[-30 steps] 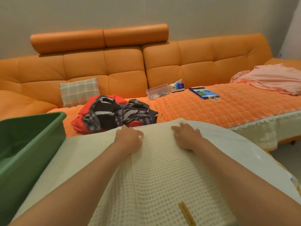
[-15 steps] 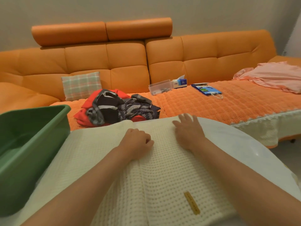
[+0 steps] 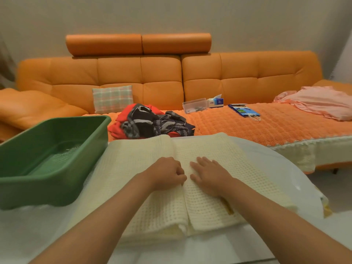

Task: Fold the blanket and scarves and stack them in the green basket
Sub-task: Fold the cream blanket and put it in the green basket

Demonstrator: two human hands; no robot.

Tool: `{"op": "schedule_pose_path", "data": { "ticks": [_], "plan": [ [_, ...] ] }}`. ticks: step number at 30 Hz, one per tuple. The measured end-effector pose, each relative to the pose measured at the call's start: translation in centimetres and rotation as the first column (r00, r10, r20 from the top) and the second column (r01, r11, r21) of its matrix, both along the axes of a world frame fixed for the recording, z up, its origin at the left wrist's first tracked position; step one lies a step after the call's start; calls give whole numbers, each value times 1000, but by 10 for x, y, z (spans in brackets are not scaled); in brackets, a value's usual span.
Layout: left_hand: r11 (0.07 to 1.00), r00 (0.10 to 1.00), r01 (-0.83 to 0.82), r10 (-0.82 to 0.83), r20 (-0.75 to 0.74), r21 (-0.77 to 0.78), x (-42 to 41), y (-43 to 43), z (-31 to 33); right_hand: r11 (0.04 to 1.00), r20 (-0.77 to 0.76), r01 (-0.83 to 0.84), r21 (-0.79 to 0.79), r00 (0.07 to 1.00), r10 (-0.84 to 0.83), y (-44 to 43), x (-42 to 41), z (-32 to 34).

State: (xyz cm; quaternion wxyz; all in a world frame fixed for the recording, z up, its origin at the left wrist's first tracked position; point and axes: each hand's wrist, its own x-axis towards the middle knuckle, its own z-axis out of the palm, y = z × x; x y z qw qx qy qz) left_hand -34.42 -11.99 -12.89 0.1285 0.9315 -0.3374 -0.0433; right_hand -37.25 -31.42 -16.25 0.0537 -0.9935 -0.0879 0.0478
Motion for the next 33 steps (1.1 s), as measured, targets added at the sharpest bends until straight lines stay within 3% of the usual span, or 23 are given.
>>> {"op": "schedule_pose_path", "data": {
  "ticks": [5, 9, 12, 14, 17, 19, 22, 25, 29, 33],
  "plan": [
    [996, 992, 64, -57, 113, -62, -40, 15, -6, 980, -12, -175, 89, 984, 177, 30, -43, -5],
    [983, 992, 95, -80, 96, -157, -66, 26, -3, 991, 26, -116, 66, 993, 114, 34, -56, -13],
    [985, 988, 30, -4, 154, -172, -86, 25, -6, 982, 13, -105, 155, 994, 104, 33, -65, -9],
    [992, 990, -76, 87, 115, -102, -100, 21, -17, 979, 8, -47, 198, 999, 47, 27, -69, -4],
    [987, 990, -139, 138, 26, 83, -114, 8, -37, 997, 19, 79, -4, 997, -79, 14, -75, 0],
    [982, 990, -141, 136, 45, 124, -115, -1, -42, 993, -42, 119, -13, 992, -120, 9, -81, -1],
    [981, 986, -151, 140, 92, 120, -108, -13, -30, 981, -80, 127, 149, 990, -116, -3, -87, 7],
    [982, 977, -176, 165, 136, 73, -93, -30, -11, 938, 31, 172, 300, 981, -190, -28, -87, 21],
    [995, 992, -100, 102, 77, -26, -72, -71, 10, 928, 135, 287, 236, 936, -323, -76, -89, 28],
    [999, 996, -9, 13, 86, -37, -52, -127, 18, 876, 120, 422, 235, 881, -457, -119, -91, 30]
  ]
}}
